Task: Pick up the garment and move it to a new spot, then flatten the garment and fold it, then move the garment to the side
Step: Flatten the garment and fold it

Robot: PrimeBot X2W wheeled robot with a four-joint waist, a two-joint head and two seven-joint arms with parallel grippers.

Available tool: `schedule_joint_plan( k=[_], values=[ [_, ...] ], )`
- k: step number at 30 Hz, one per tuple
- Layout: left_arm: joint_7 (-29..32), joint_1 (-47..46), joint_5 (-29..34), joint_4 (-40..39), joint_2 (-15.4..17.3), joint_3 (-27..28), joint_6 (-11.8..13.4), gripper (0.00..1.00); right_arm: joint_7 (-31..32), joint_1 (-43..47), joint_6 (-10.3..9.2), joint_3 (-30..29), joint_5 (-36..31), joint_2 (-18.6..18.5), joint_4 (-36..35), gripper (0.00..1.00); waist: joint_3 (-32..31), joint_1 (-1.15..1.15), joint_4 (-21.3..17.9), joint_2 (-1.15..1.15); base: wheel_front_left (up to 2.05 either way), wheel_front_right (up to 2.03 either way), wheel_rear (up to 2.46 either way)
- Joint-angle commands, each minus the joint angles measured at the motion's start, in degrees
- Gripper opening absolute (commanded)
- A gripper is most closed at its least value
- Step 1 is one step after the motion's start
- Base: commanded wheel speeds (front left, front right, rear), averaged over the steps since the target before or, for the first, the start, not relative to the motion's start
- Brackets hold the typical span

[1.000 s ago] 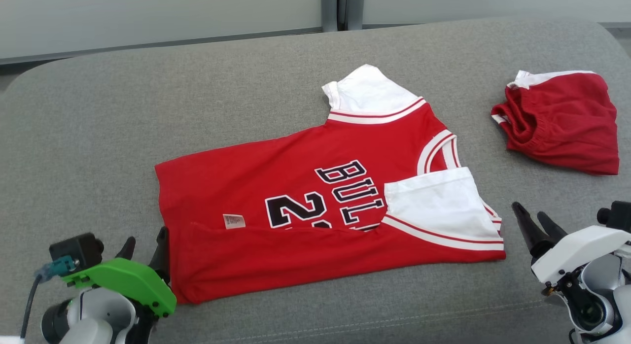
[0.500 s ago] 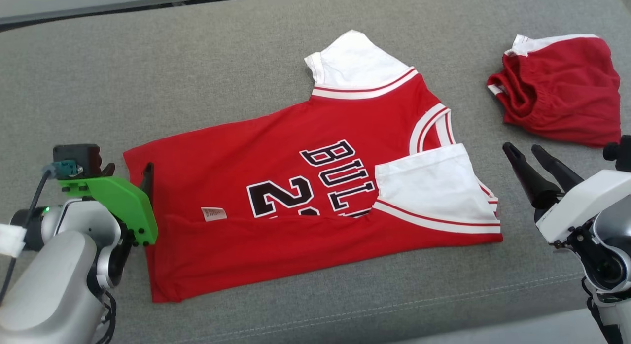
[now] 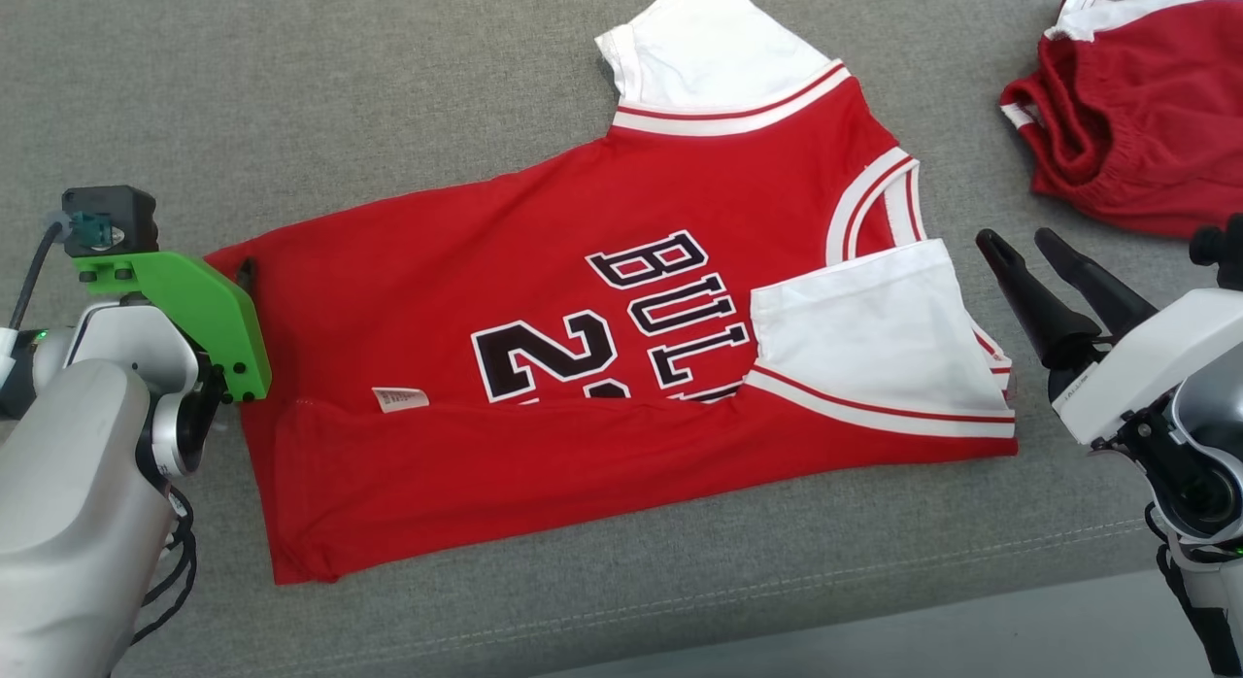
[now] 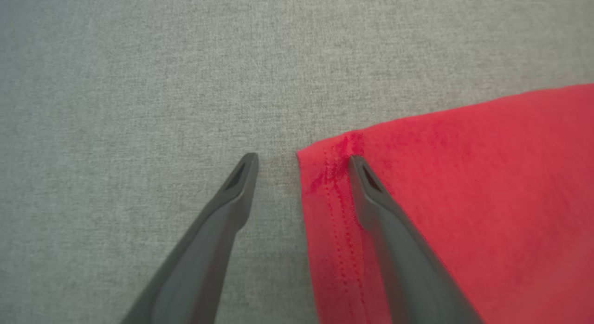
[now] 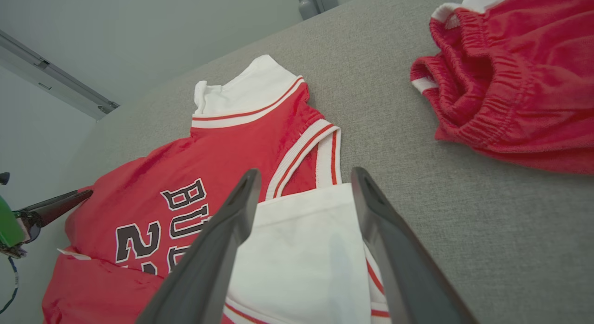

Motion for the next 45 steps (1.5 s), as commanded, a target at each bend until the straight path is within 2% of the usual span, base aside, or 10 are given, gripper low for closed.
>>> schedule_joint_plan(
  k=[1, 7, 9, 10, 13, 14, 22, 28, 35, 45],
  values=[
    [0.22, -1.1, 0.24, 0.4, 0.04, -0.1, -0.31, 1.0, 0.3, -0.79, 0.0, 0.1, 0.24, -0.24, -0.36, 1.0, 0.8, -0.01, 0.29, 0.0, 0.0, 0.0, 0.0],
    [1.39, -1.89, -0.73, 2.07, -0.84, -0.77, -1.45, 1.0, 0.38, -1.52, 0.0, 0.36, 0.82, -0.54, -0.79, 1.0, 1.59, -0.01, 0.59, 0.0, 0.0, 0.0, 0.0],
    [0.49, -2.1, -0.65, 1.87, -1.13, -0.89, -2.1, 0.61, 0.4, -1.93, 0.0, 0.32, 0.85, -0.72, -0.82, 1.0, 1.7, -0.01, 0.76, 0.0, 0.0, 0.0, 0.0],
    [0.17, -2.23, -0.52, 1.93, -1.19, -1.07, -2.4, 0.47, 0.3, -2.16, 0.0, 0.34, 0.79, -0.79, -0.75, 1.0, 1.69, -0.01, 0.83, 0.0, 0.0, 0.0, 0.0],
    [-0.93, -2.24, -0.07, 2.36, -1.83, -1.63, -3.22, 0.29, -0.14, -2.58, 0.0, 0.53, 0.36, -0.77, -0.22, 1.0, 1.61, -0.01, 1.01, 0.0, 0.0, 0.0, 0.0],
    [-1.5, -2.37, 0.06, 2.68, -2.13, -1.93, -3.6, 0.02, -0.12, -3.12, 0.0, 0.75, 0.11, -0.72, 0.1, 1.0, 1.63, -0.01, 1.16, 0.0, 0.0, 0.0, 0.0],
    [-4.53, -3.89, 0.99, 1.91, -2.73, -2.67, -4.95, 0.0, 1.25, -7.18, 0.0, 2.95, -1.78, -2.45, 1.64, 1.0, 1.65, -0.01, 2.42, 0.0, 0.0, 0.0, 0.0],
    [-6.14, -4.64, 2.15, -2.52, -2.89, -3.94, -6.14, 0.0, 6.54, -17.87, 0.0, 5.53, -4.91, -5.3, 6.32, 1.0, 2.5, -0.01, 5.32, 0.0, 0.0, 0.0, 0.0],
    [-6.9, -4.98, 2.6, -9.9, -4.12, -4.48, -5.15, 0.0, 12.23, -34.63, 0.0, 9.56, -7.95, -6.89, 16.92, 1.0, 6.3, -0.01, 10.05, 0.0, 0.0, 0.0, 0.0],
    [-8.73, -7.33, 3.12, -14.48, -8.13, -6.02, -5.21, 0.0, 13.37, -49.69, 0.0, 14.21, -12.38, -7.75, 32.47, 1.0, 12.23, -0.01, 16.86, 0.0, 0.0, 0.0, 0.0]
  ],
)
